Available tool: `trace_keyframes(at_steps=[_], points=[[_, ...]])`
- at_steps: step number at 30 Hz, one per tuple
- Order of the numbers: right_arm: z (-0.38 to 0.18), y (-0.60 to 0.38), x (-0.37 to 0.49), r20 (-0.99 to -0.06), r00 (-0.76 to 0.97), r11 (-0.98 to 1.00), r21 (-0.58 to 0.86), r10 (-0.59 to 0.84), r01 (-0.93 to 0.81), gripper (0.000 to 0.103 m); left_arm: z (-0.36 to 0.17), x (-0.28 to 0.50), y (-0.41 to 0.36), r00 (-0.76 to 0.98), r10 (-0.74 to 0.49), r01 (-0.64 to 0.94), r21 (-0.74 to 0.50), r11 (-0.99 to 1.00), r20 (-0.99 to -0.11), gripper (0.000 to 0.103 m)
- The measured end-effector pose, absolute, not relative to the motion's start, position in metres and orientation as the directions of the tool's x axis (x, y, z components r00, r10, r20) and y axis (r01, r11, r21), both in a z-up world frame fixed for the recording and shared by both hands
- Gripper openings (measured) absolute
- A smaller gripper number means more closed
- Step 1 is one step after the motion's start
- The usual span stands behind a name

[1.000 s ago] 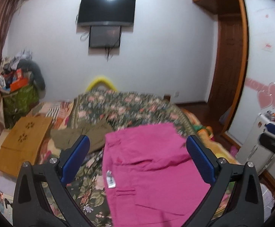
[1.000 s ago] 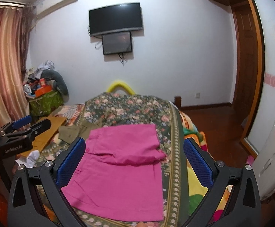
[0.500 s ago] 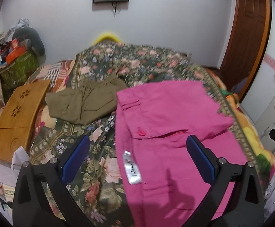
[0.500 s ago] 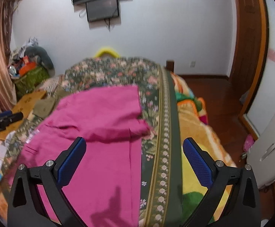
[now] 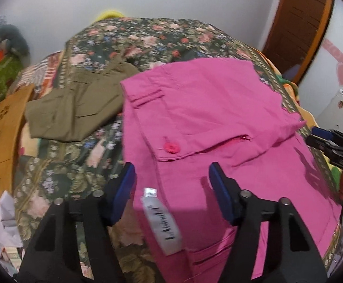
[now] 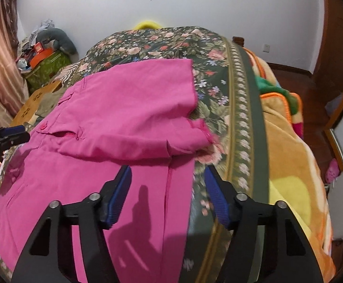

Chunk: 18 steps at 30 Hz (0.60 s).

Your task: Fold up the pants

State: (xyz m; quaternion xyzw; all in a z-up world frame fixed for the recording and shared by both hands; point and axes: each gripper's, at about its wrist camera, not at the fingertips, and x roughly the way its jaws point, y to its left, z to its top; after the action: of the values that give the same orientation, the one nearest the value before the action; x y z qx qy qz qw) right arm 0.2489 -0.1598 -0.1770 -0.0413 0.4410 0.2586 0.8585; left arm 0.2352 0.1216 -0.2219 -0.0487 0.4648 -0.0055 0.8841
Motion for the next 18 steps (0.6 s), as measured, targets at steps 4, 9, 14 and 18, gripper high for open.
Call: trace_keyframes(at_steps=[4, 9, 14, 18], points=[[-0.182, -0.147, 0.261, -0.779, 0.469, 0.843, 0.140, 0.417, -0.519, 0.044, -0.232, 0.244, 0.123, 0.530, -0.132, -0.012, -0.164, 0.986, -0.838, 0.054], [-0.188, -0.136, 0.270, -0.789, 0.451, 0.827, 0.123, 0.417, -0.549, 0.019, -0.248, 0.249, 0.128, 0.482, -0.166, -0.034, -0.208, 0.977, -0.860, 0.036], [-0.186, -0.135, 0.275, -0.772, 0.469, 0.824, 0.123, 0.429, -0.553, 0.007, -0.250, 0.250, 0.136, 0.478, -0.217, -0.048, -0.272, 0.961, -0.851, 0.016], [-0.183, -0.129, 0.283, -0.772, 0.476, 0.828, 0.113, 0.421, -0.550, 0.006, -0.251, 0.253, 0.133, 0.481, -0.138, -0.049, -0.184, 0.982, -0.866, 0.015]])
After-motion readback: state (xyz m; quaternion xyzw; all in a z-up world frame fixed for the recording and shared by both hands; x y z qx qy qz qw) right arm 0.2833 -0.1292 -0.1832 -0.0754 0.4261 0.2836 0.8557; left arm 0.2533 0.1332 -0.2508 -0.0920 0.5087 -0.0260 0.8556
